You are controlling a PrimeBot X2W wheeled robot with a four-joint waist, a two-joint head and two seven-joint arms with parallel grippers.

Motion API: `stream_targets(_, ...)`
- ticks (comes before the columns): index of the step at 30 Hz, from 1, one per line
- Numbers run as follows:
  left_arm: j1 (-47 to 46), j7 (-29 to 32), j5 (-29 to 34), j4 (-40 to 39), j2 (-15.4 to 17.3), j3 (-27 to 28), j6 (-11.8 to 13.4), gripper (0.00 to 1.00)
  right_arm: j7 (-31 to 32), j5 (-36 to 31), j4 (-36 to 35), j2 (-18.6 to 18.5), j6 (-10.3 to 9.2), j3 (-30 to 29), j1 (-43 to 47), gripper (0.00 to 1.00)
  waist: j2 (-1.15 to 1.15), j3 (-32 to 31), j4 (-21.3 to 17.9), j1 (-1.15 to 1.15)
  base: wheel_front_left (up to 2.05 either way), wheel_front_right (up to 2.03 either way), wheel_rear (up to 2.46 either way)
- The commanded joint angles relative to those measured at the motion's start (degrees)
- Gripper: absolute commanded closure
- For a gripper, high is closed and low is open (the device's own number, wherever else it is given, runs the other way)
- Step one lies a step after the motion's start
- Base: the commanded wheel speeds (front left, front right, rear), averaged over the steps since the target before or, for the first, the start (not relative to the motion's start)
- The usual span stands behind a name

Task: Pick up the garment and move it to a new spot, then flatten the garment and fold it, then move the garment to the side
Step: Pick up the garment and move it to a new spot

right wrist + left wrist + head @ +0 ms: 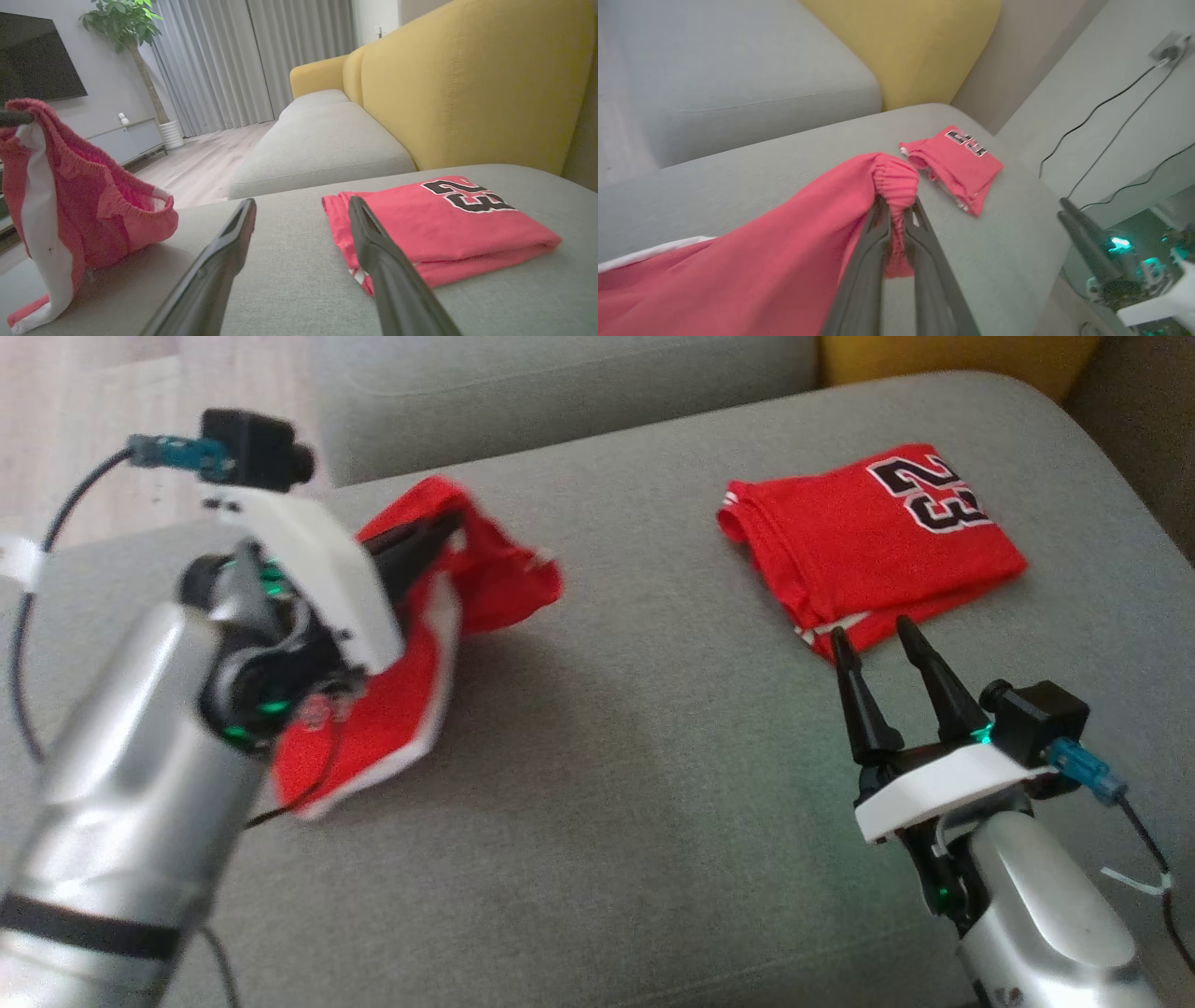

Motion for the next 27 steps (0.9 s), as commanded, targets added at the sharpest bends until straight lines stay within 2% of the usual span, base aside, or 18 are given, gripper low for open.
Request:
stream_targets(1,-4.91,-0.94,0.23,-2.23,1.03,2.92,0.25,1.0,-0.64,0.34,-2.01,0.13,-0.04,0.59,-1.44,0.0,0.0,0.89,-1.14,0.0,0.0,0.0,0.0)
stream_targets(5,-5.46,-5.33,0.15,-1.8,-5.28,2.25,1.11,1.0,-0.64,0.36,-2.47,0.32,-0.04,1.07,-1.79,0.0,0.0,1.98,-2.76,0.0,0.0,0.0,0.0)
stream_targets(7,-5.22,-7.63,1.47,0.39,-7.36,0.97,0.96,1.0,-0.64,0.36,-2.68,0.5,-0.04,1.55,-2.12,0.0,0.0,2.45,-3.47,0.0,0.0,0.0,0.0)
stream_targets(13,-2.98,-16.48,4.46,13.69,-13.43,-2.83,-1.33,1.0,-0.64,0.63,-2.24,0.92,-0.04,2.91,-3.12,0.0,0.0,3.46,-4.51,0.0,0.0,0.0,0.0)
stream_targets(14,-2.83,-18.15,4.75,16.02,-14.28,-3.58,-1.94,0.96,-0.64,0.67,-2.12,0.94,-0.04,3.14,-3.24,0.0,0.0,3.52,-4.46,0.0,0.0,0.0,0.0)
stream_targets(15,-2.7,-19.67,5.01,18.19,-14.96,-4.58,-2.59,0.37,-0.64,0.74,-1.95,0.95,-0.04,3.39,-3.36,0.0,0.0,3.56,-4.4,0.0,0.0,0.0,0.0)
stream_targets(16,-2.59,-21.23,5.18,20.31,-15.5,-5.47,-3.05,0.0,-0.64,0.79,-1.78,0.98,-0.04,3.64,-3.51,0.0,0.0,3.57,-4.32,0.0,0.0,0.0,0.0)
stream_targets(21,-3.89,-25.8,5.48,28.2,-16.57,-9.48,-3.91,0.0,-0.64,0.92,-1.61,0.53,-0.04,3.86,-3.96,0.0,0.0,3.27,-2.8,0.0,0.0,0.0,0.0)
stream_targets(24,-5.39,-27.33,4.32,28.03,-16.31,-11.68,-3.96,0.0,-0.64,0.89,-1.54,0.05,-0.04,3.35,-3.6,0.0,0.0,2.54,-1.15,0.0,0.0,0.0,0.0)
stream_targets(27,-6.45,-27.77,2.57,25.61,-14.24,-13.76,-3.98,0.0,-0.64,0.83,-1.72,-0.41,-0.04,2.35,-3.01,0.0,0.0,1.57,0.89,0.0,0.0,0.0,0.0)
